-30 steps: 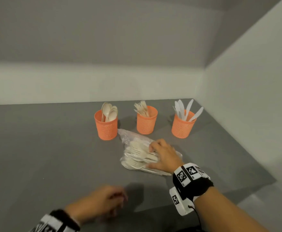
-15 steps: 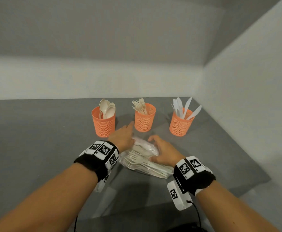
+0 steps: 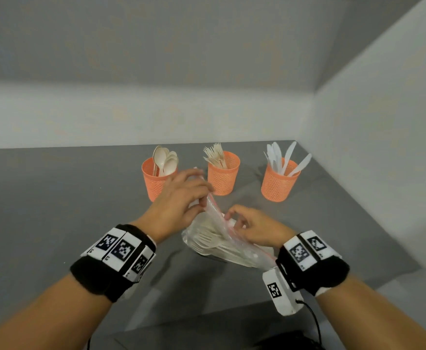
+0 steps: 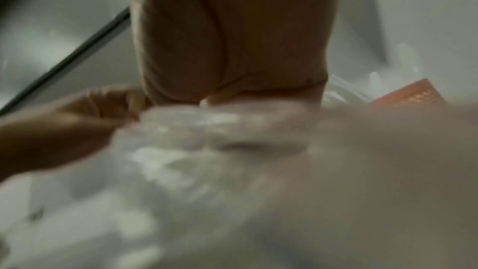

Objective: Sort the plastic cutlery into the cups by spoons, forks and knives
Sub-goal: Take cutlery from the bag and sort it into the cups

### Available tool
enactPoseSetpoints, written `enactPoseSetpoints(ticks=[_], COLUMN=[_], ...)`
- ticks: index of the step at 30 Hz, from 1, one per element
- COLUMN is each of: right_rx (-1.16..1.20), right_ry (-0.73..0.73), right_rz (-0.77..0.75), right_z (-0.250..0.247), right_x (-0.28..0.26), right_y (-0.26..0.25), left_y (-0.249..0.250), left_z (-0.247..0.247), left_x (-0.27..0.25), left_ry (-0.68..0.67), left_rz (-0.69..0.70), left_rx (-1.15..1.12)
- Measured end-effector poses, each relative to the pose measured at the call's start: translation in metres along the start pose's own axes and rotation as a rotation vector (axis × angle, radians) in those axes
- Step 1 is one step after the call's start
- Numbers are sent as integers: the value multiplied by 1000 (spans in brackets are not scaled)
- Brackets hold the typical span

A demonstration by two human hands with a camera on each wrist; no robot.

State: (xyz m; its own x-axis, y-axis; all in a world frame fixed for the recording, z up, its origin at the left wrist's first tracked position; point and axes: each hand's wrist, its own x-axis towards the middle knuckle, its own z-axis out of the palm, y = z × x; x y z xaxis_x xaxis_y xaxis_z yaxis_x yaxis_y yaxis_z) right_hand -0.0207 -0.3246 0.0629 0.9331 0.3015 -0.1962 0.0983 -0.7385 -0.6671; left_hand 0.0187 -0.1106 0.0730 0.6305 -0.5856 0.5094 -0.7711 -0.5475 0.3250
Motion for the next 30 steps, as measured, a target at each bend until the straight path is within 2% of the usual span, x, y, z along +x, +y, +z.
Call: enactPoseSetpoints(ticks=[2, 4, 8, 10, 12, 14, 16, 18, 20, 22, 23, 24, 26, 28, 30], right_rx=[-18, -75, -283, -186, -122, -87, -67, -75, -24, 133, 221, 297, 375, 397, 269], right_ry=[-63, -87, -19, 5, -87, -185, -185, -23, 302, 571, 620, 613, 520, 355, 149], right_rz=[53, 35, -20, 15, 40, -2, -50, -30, 75, 122, 92, 58, -13, -40, 35], right_z=[9, 14, 17, 15, 12, 13, 16, 12, 0, -14, -17, -17, -11, -6, -5], right_x=[4, 7, 11, 14, 14, 15, 16, 23, 31, 36, 37, 37, 33, 27, 21], right_y=[4, 4, 3, 0, -4, -7, -8, -4, 4, 10, 10, 8, -1, -2, 6], left_y=[3, 3, -3, -2, -1, 0, -1, -3, -6, -4, -3, 0, 3, 2, 1], left_z=[0, 2, 0, -3, -6, -6, -3, -4, -6, -7, -5, -2, 11, 23, 28], left_x=[-2, -4, -8, -9, -9, -9, -10, -14, -19, -25, -25, -25, -21, -17, -16], left_ry=[-45, -52, -33, -21, 60, 133, 149, 101, 4, -147, -219, -279, -312, -239, -170], left_rz=[17, 19, 55, 89, 97, 104, 105, 99, 70, -26, -95, -174, -310, -452, -543], left_rx=[18, 17, 10, 25, 39, 73, 91, 92, 101, 95, 88, 103, 195, 199, 159])
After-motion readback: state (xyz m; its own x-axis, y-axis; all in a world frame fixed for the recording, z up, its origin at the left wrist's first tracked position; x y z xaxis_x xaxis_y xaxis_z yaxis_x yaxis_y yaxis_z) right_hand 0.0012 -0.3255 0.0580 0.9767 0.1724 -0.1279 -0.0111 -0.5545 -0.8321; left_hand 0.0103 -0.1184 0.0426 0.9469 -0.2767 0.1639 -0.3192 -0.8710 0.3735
